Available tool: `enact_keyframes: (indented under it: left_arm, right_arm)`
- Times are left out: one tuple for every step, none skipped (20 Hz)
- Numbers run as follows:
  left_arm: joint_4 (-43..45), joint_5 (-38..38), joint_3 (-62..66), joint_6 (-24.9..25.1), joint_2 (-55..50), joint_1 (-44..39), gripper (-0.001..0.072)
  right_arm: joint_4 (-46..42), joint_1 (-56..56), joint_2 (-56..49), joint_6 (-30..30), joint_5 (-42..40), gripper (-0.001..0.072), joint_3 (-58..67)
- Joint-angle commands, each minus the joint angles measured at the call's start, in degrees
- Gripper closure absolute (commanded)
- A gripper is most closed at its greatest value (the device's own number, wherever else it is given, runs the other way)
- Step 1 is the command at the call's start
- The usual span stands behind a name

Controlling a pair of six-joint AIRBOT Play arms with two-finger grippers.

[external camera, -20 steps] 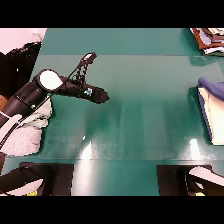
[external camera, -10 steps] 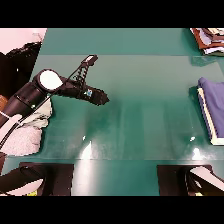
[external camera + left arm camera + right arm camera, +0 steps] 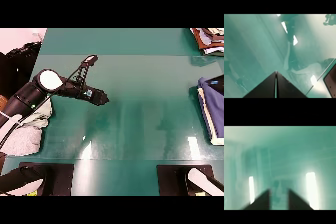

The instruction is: Fold the shirts.

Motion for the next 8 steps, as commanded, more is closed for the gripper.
enact_keyframes:
  left_arm:
    - [-0.02, 0.46, -0.02, 0.02, 0.00, 0.00, 0.0682]
    - [-0.04, 0.44, -0.02, 0.02, 0.00, 0.00, 0.0681]
    - [-0.04, 0.44, -0.02, 0.02, 0.00, 0.00, 0.0682]
    - [-0.04, 0.46, -0.02, 0.02, 0.00, 0.00, 0.0682]
    - [-0.04, 0.44, -0.02, 0.02, 0.00, 0.00, 0.0682]
    - [-0.04, 0.46, -0.02, 0.02, 0.00, 0.00, 0.0682]
    - [-0.02, 0.44, -0.02, 0.02, 0.00, 0.00, 0.0682]
    - [-0.02, 0.46, -0.02, 0.02, 0.00, 0.00, 0.0681]
  right_arm:
    - [1.01, 12.37, 0.02, -0.13, -4.02, 0.0697, -0.02]
    - [1.01, 14.40, 0.02, -0.72, -4.35, 0.0696, -0.04]
    - [0.96, 15.80, 0.02, -0.74, -4.74, 0.0696, -0.04]
    - [0.98, 16.92, 0.04, -0.74, -4.96, 0.0696, -0.04]
    - [1.01, 17.53, 0.02, -0.74, -5.18, 0.0697, -0.02]
    - [1.03, 17.66, 0.04, -0.74, -5.20, 0.0696, -0.04]
    - [1.05, 17.62, 0.04, -0.74, -5.11, 0.0697, -0.04]
    - [1.07, 17.40, 0.04, -0.74, -4.90, 0.0696, -0.04]
